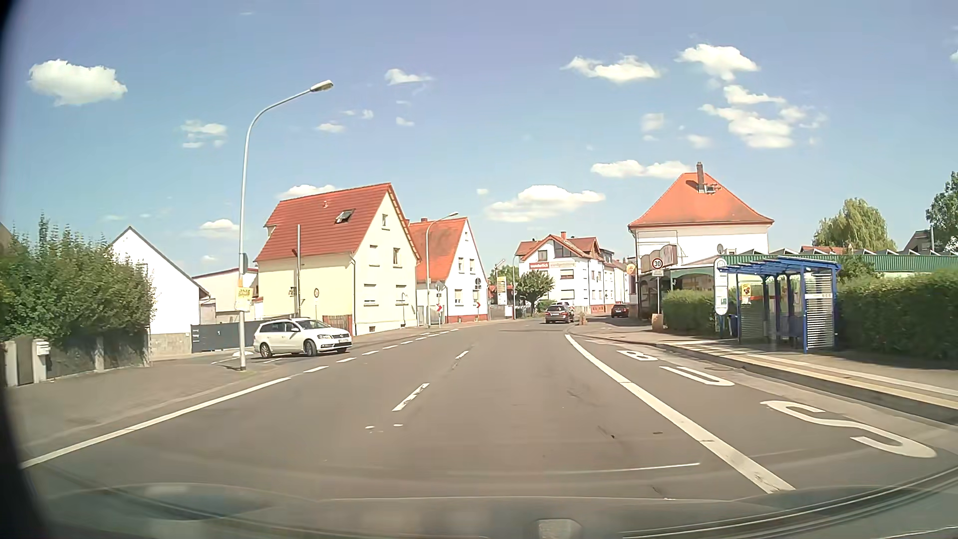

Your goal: Follow the waypoints while adhering to traffic rules and regulations

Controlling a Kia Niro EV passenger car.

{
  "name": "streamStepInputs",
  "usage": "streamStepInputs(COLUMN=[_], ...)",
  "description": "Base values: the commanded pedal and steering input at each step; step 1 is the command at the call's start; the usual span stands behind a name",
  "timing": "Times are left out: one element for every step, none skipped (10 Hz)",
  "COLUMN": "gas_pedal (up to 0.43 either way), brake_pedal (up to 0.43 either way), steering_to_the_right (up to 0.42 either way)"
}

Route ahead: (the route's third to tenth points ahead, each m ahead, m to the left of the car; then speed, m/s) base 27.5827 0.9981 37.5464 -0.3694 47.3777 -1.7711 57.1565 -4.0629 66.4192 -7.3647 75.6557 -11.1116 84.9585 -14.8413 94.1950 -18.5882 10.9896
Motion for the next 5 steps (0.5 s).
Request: streamStepInputs(gas_pedal=[0.0, 0.0, 0.0, 0.0, 0.0], brake_pedal=[0.03, 0.03, 0.03, 0.03, 0.03], steering_to_the_right=[0.004, 0.004, 0.004, 0.004, 0.004])
